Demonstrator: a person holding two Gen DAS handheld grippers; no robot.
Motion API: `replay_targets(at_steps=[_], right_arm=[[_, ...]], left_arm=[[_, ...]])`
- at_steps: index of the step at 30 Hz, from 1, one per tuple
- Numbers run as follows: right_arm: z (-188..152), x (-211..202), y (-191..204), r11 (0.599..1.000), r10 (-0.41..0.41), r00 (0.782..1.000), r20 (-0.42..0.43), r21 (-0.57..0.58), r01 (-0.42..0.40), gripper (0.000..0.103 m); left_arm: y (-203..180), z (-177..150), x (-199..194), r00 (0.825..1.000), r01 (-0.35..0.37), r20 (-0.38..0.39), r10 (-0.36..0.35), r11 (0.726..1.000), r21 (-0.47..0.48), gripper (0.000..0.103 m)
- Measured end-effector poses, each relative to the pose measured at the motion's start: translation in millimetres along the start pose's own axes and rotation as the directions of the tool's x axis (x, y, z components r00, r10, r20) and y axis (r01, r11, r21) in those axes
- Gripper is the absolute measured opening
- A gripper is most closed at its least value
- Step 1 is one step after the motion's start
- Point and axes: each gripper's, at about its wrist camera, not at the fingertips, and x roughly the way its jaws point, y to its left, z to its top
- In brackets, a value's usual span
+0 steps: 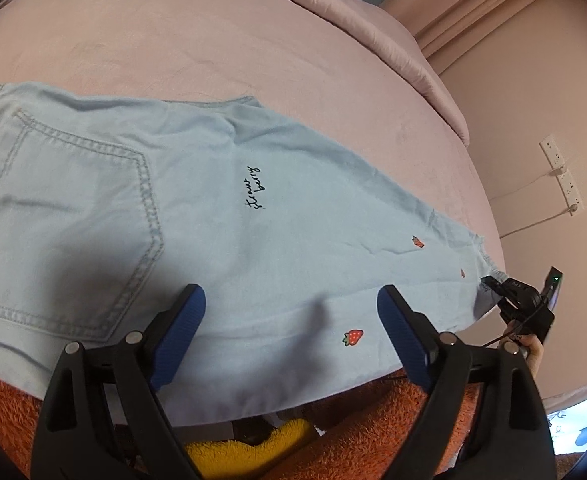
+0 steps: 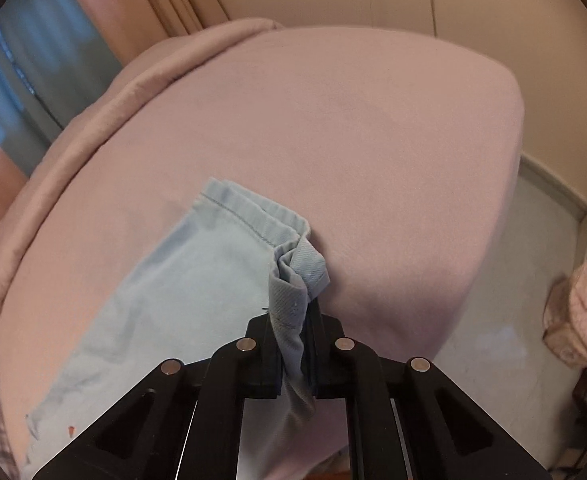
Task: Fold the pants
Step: 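Lift the leg hem with the right gripper and raise it off the bed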
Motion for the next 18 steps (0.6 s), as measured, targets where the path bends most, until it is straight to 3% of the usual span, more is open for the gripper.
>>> replay_targets(at_steps=[5,10,15,18], right_arm=[[5,-46,31,0.992,0.104,0.991,0.089,-0.083,-0.097,0.009],[5,-99,74,0.955,0.248,0.955,0.16,-0.203,-0.214,0.009],[-10,-131,127,0.887,0.371,0.916,0.152,-0.35,-0.301,0.009],[-25,-137,159,0.827,0.441,0.892,0.097,-0.431,-0.362,0.009]], left_arm=[[-1,0,-21,0.998,-0.009,0.056,0.008,1.0,0.013,0.088],[-2,0,-40,0.993,-0.043,0.112,0.039,0.999,0.032,0.088],[8,3,-57,0.984,-0.078,0.162,0.074,0.997,0.015,0.088],[18,6,-66,0.979,-0.087,0.183,0.087,0.996,-0.009,0.088]])
